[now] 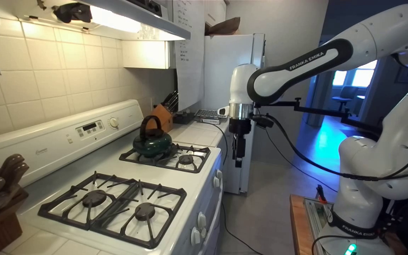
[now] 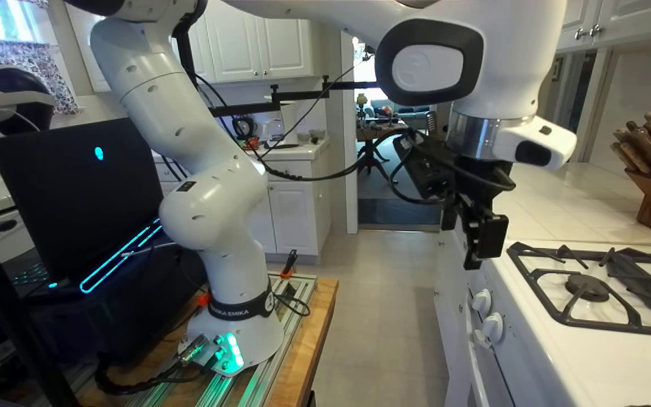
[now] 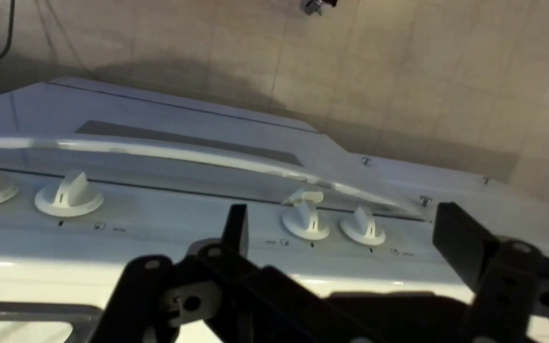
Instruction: Move the white switch on the stove to the right.
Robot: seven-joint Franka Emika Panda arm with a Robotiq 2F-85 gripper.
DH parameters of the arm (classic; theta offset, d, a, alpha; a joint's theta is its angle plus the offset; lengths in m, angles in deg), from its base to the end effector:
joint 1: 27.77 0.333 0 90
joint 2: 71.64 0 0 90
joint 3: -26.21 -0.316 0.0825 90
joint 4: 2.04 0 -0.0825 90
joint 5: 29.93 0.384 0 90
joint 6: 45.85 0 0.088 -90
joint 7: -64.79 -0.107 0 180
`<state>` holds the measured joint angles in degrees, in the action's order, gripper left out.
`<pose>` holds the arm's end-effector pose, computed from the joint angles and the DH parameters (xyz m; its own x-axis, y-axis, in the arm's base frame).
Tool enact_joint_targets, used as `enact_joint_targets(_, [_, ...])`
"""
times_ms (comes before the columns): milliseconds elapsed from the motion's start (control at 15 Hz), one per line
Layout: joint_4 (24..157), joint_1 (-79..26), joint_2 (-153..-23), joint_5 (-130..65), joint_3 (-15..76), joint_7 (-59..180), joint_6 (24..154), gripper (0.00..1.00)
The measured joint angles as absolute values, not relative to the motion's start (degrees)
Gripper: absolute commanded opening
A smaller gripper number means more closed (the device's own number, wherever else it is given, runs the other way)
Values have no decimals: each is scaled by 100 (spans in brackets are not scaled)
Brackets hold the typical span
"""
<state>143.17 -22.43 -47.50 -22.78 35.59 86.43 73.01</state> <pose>0.4014 -0.0218 0.4159 0.9667 0.2556 0.0164 0.2543 -0.9505 -0.1787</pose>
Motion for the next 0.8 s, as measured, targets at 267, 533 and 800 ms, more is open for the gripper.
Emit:
enact_joint_targets(267, [14348,-2246,-5230,-2464,3347,8756,7226,100])
enact_joint_targets(533, [14399,-2247,-5752,-2944,3059,8787,7691,100])
enact_joint_targets(800, [14453,-2250,-6081,-3027,2955,8786,8166,100])
